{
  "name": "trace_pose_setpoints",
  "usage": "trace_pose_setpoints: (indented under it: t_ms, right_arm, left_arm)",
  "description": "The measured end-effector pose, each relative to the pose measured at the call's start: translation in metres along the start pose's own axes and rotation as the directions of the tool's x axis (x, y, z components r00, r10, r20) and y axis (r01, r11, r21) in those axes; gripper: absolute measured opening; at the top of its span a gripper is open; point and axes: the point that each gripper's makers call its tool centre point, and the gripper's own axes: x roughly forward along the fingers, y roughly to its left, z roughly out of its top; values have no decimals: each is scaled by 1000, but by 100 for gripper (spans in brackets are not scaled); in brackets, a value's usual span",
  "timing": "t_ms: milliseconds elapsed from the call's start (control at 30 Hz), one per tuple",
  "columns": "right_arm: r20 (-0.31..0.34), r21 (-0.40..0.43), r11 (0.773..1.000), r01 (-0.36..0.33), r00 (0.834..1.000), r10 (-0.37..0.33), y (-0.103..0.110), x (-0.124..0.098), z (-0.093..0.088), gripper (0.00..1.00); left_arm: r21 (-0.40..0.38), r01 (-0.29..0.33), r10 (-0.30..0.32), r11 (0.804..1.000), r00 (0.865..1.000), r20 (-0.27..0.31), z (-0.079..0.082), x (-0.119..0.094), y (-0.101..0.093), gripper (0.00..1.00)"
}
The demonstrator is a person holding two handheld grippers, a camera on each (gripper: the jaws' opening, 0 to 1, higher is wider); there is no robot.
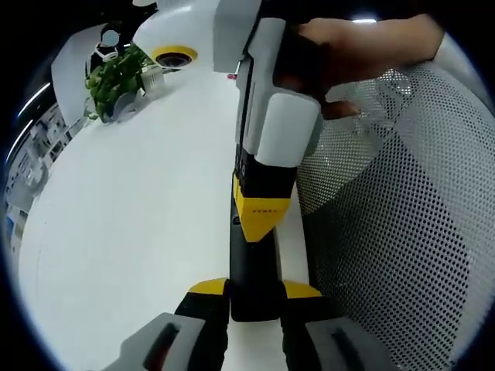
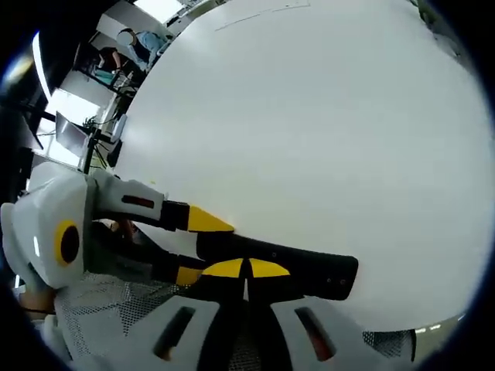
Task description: Press the specified remote control buttons in sequence, fully releasing each button before pressing the next.
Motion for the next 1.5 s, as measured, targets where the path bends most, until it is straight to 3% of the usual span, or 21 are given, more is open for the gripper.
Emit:
trace_pose_setpoints:
  t_ms: [833, 1000, 1300, 1500]
  right_arm:
    - [11, -40, 999, 4, 1000, -4, 2, 8, -1, 0]
    - [14, 17, 1000, -8, 1000, 8, 0, 8, -1, 0]
    - [18, -26, 1000, -3, 1000, 4, 2, 7, -1, 0]
    - [10, -7, 1000, -9, 1000, 9, 1, 8, 0, 0]
  left_arm:
    - [-1, 0, 0, 1000, 1000, 1, 0, 0, 1, 25]
    - [1, -4, 4, 1000, 1000, 2, 0, 1, 1, 25]
    - [0, -8, 8, 1000, 1000, 5, 1, 1, 0, 25]
    - [-1, -9, 9, 1000, 1000, 10, 1, 1, 1, 25]
